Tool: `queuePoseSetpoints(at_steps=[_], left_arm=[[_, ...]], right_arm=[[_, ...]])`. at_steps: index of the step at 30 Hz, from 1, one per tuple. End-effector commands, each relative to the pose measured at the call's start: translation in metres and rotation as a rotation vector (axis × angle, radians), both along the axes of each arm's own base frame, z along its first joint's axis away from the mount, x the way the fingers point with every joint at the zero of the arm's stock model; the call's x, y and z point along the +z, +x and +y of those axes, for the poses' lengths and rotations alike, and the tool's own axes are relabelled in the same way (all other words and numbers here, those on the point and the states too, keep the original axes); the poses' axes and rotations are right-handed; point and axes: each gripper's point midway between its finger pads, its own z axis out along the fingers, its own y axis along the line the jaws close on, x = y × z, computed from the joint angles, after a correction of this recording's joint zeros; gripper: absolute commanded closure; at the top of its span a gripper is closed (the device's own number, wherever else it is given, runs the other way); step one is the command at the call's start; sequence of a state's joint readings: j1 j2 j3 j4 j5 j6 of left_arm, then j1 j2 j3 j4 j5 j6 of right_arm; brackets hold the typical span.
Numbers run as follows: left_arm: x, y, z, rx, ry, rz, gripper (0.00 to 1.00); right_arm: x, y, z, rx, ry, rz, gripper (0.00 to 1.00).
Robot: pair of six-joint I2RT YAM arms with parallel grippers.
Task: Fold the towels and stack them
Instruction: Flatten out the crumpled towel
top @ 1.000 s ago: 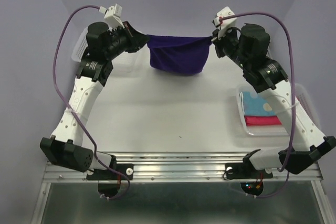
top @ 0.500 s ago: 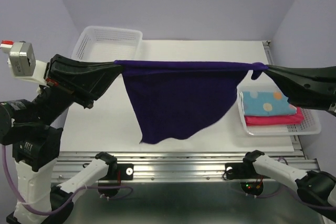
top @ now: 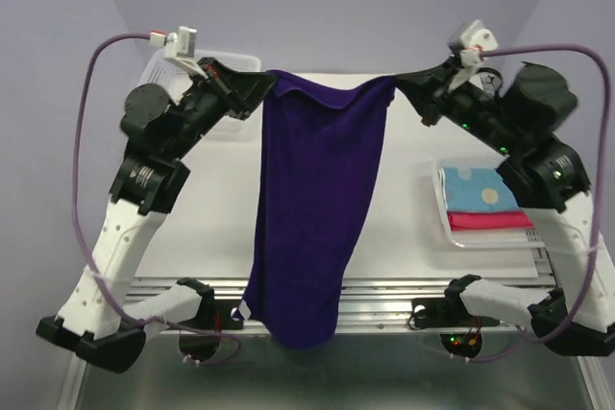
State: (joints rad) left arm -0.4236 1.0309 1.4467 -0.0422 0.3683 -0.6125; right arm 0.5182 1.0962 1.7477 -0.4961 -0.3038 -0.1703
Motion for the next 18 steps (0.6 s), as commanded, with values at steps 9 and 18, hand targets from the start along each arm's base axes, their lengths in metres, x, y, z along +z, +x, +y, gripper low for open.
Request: queuePoseSetpoints(at_steps=[9, 18], left_arm=[[-0.174, 0.229, 0.023, 0.299, 0.213, 0.276, 1.0], [-0.252, 0.347, 0.002, 0.263, 0.296, 0.333, 1.0]], right_arm=[[-0.151, 0.217, -0.018, -0.483, -0.234, 0.175, 0.99], [-0.258, 0.318, -0.023, -0.478, -0.327, 0.18, 0.99]])
